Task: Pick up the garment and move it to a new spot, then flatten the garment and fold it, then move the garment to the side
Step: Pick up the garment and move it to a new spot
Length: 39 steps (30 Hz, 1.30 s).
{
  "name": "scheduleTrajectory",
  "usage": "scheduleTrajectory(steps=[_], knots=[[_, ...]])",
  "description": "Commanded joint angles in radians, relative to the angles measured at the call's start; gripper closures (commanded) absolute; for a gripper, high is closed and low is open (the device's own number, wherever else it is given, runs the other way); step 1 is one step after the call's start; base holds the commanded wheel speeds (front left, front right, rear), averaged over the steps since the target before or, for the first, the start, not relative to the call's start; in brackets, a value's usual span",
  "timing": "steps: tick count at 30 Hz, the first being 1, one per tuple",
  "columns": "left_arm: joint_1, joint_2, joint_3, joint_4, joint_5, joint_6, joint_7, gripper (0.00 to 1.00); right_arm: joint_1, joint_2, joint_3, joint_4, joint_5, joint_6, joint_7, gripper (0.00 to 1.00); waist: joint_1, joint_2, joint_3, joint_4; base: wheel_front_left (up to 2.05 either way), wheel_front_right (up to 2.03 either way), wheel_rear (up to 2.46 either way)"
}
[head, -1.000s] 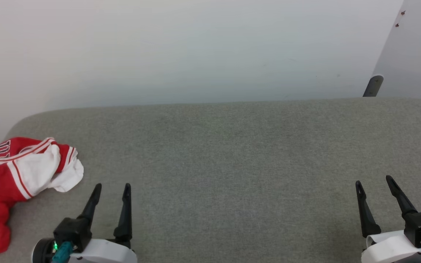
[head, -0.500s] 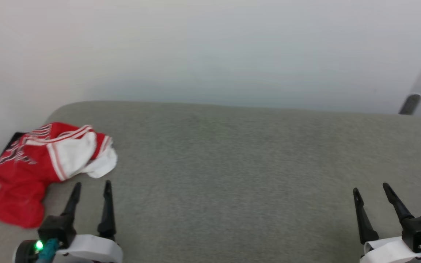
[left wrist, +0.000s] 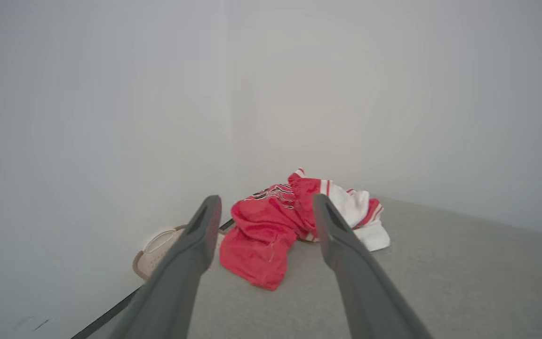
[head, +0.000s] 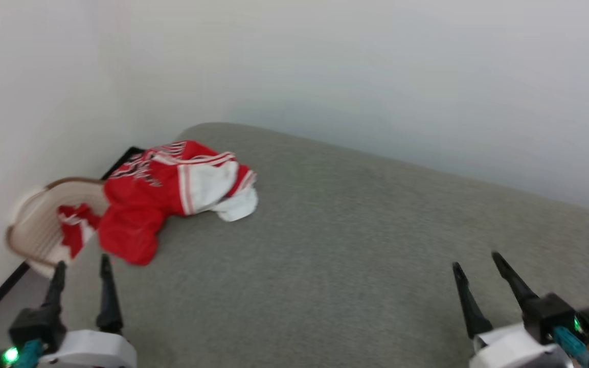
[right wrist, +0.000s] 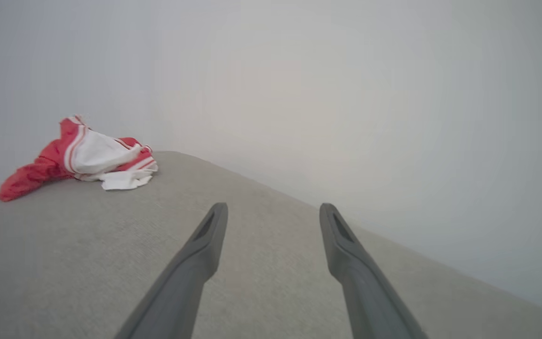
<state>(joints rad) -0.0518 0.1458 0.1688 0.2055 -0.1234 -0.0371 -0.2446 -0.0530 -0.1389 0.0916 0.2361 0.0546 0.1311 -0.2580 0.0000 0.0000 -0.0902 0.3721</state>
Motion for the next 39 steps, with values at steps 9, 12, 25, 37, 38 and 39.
scheduleTrajectory(steps=[9, 12, 25, 37, 38, 39], knots=[[0.014, -0.021, 0.025, -0.067, -0.054, 0.022, 0.014, 0.00, -0.104, -0.025, 0.080, 0.047, 0.031, -0.001, -0.001, 0.00, 0.0000, 0.0000, 0.044, 0.123, 0.00, 0.00, 0.00], [-0.008, -0.016, 0.016, -0.082, -0.064, 0.012, 0.035, 0.00, -0.114, -0.035, 0.086, 0.057, 0.038, -0.001, -0.003, 0.00, 0.0000, 0.0000, 0.053, 0.129, 0.00, 0.00, 0.00], [-0.292, 0.103, -0.025, -0.021, -0.115, -0.059, 0.193, 0.00, -0.108, -0.086, 0.035, -0.030, 0.009, -0.001, 0.038, 0.00, 0.0000, 0.0000, 0.186, 0.058, 0.00, 0.00, 0.00], [-0.622, 0.229, -0.044, 0.225, -0.251, -0.087, 0.396, 0.00, -0.194, -0.152, 0.047, -0.177, 0.000, -0.001, 0.105, 0.00, 0.0000, 0.0000, 0.433, -0.088, 0.00, 0.00, 0.00], [-0.647, 0.241, -0.049, 0.262, -0.260, -0.088, 0.423, 0.00, -0.202, -0.157, 0.049, -0.188, -0.002, -0.001, 0.110, 0.00, 0.0000, 0.0000, 0.455, -0.099, 0.00, 0.00, 0.00], [-0.672, 0.246, -0.051, 0.295, -0.274, -0.089, 0.446, 0.00, -0.210, -0.161, 0.050, -0.200, -0.002, -0.001, 0.115, 0.00, 0.0000, 0.0000, 0.475, -0.107, 0.00, 0.00, 0.00]])
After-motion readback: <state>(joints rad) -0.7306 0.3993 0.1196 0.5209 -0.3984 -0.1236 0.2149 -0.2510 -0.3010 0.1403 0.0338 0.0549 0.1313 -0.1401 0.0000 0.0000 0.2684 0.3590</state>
